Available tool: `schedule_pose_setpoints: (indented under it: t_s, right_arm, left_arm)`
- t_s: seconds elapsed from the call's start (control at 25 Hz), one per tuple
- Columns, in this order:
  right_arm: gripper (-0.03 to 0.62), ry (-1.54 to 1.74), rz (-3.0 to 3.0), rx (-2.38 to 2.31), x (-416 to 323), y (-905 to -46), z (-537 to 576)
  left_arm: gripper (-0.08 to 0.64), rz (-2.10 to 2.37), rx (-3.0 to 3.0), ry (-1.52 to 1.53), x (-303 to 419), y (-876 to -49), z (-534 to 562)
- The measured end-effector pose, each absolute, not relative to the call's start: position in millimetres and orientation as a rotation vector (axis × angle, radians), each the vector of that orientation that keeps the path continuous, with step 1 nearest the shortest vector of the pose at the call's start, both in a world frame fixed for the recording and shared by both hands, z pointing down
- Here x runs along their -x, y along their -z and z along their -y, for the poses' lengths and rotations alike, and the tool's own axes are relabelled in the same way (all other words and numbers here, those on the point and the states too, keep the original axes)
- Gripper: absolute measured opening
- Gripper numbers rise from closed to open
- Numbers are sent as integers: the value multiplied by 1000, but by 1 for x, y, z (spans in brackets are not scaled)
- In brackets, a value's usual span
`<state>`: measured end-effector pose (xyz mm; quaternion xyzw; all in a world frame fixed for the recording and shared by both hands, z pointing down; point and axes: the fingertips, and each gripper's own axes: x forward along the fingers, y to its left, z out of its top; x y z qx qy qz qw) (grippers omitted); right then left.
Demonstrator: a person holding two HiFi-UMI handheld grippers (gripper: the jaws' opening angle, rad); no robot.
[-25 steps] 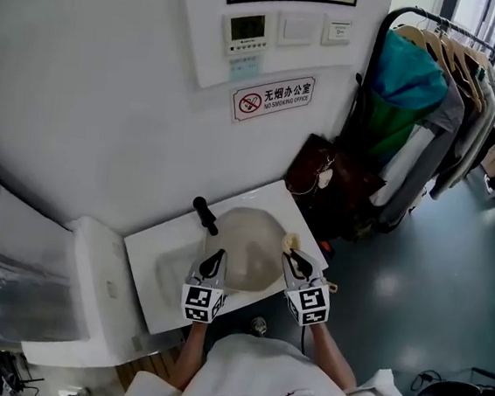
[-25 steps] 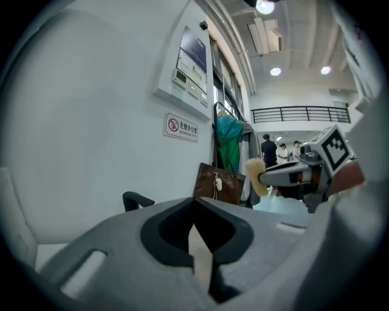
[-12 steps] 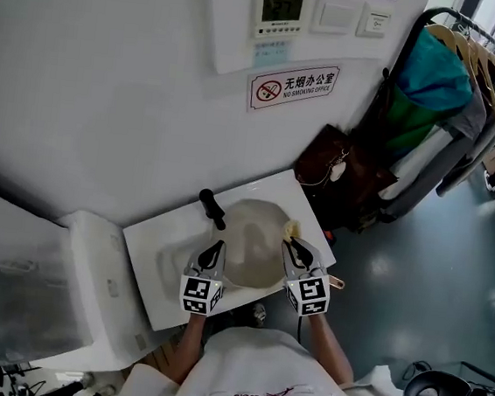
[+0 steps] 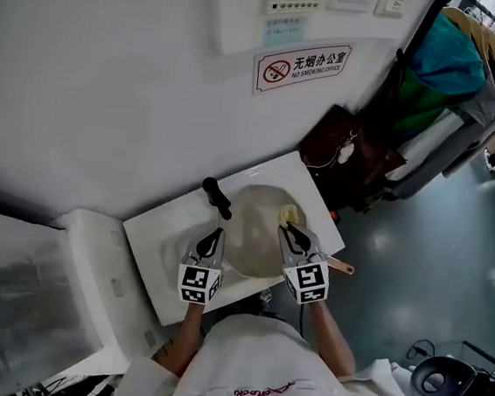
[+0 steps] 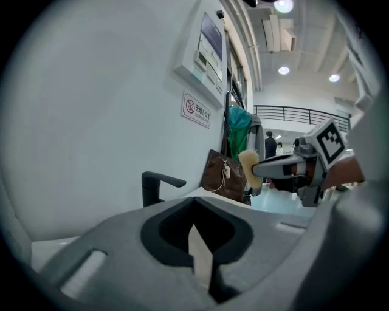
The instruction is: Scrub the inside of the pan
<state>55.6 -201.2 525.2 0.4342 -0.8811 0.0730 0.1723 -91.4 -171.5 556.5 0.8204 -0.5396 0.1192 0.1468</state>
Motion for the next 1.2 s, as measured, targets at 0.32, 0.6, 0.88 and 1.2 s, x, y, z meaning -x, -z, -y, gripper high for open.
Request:
schedule_pose_setpoints:
  t_s: [0.32, 0.6, 0.88, 1.2]
  right_arm:
    - [57, -243, 2465, -1201, -48, -550, 203]
    - [57, -269, 2445, -1174, -44, -573, 199]
    - [57, -290, 2434, -1153, -38, -591, 193]
    - [57, -321, 2411, -1125, -31, -609, 183]
  left_arm:
    - [0, 1505, -2351, -377, 96, -576, 173]
    - [0, 1491, -2334, -400, 100, -592, 174]
    - [0, 1498, -2304, -414, 110, -609, 174]
    - [0, 1522, -2254, -455, 122, -633, 181]
